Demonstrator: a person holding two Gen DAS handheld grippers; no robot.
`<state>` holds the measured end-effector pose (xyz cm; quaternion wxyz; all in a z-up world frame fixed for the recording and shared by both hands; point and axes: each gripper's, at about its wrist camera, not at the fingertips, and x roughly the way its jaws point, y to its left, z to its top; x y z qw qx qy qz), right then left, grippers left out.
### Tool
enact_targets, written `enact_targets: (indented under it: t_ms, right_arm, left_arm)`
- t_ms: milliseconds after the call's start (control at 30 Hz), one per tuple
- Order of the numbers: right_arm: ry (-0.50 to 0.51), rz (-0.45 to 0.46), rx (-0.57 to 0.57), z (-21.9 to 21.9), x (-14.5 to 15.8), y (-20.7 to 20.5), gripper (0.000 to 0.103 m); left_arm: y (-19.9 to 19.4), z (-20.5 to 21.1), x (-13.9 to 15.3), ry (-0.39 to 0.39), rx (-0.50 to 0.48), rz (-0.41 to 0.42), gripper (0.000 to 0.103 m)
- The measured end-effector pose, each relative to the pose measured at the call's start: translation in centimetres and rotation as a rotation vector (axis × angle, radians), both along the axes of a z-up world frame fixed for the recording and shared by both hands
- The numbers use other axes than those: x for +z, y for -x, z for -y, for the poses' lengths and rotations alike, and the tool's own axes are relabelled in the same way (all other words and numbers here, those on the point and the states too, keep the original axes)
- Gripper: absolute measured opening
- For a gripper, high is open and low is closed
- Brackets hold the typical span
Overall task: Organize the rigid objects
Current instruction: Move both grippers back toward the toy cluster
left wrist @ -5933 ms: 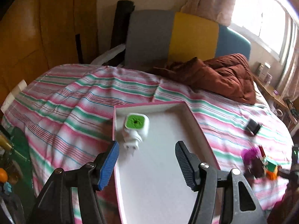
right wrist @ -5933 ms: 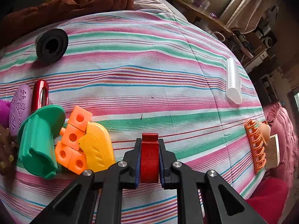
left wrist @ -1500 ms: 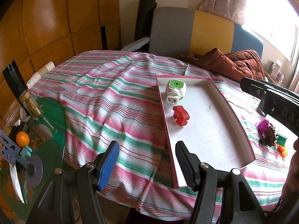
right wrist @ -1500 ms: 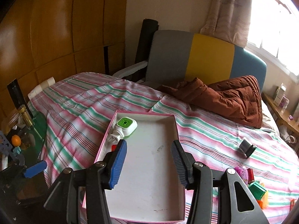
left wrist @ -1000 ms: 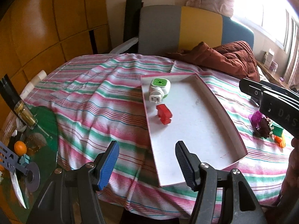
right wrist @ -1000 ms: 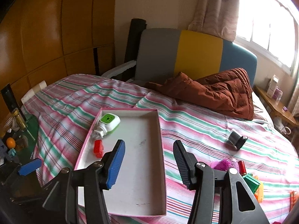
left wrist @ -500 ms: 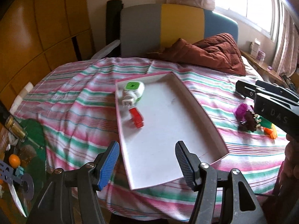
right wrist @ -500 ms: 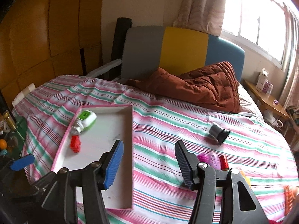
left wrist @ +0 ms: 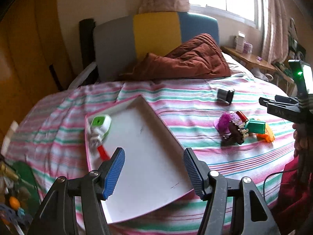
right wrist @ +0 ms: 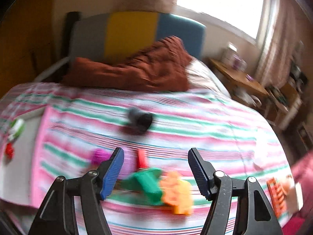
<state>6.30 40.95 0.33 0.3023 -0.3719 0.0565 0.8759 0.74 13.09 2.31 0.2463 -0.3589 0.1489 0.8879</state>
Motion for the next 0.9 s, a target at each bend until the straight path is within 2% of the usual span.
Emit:
enact_targets:
  t_ms: [100,133,167,233,533,900]
  right_arm:
    - [0.053,0.000,-0.121,-3.5,-1.7,-2.1,0.069]
    - [0.099,0.011,-0.164,-4.6,-2.1,-2.6,0.069]
    - [0.162,-0.010,-0.203,-5.9,-2.2,-3.2,0.069]
    - [0.208,-0.051,-0.236,-7.1,-1.9,-3.7,0.069]
    - [0.281,-0.052,-0.273,-8.1,-2.5,-4.3,0.071]
    - [0.375,-0.063,-0.326,-9.3,-3.4,-5.1,0.073]
  left_arm:
    - [-0.4,-1.6,0.3,0.038,-0.040,-0.033,0.063]
    - [-0.6,-2.0,0.3,0.047,-0.050,-0.041,0.063]
    - [-0.7,-2.5,0.3,0.059,-0.061,-0.052,0.063]
    - [-0.8,-3.4,0.2,0.075,-0.079,-0.059,0.063]
    - [-1.1,-6.8,-0.8,0.116,-0.136,-0.044,0.063]
    - [-1.1,-10.1,-2.0,0.120,-0.204,-0.011,0.063]
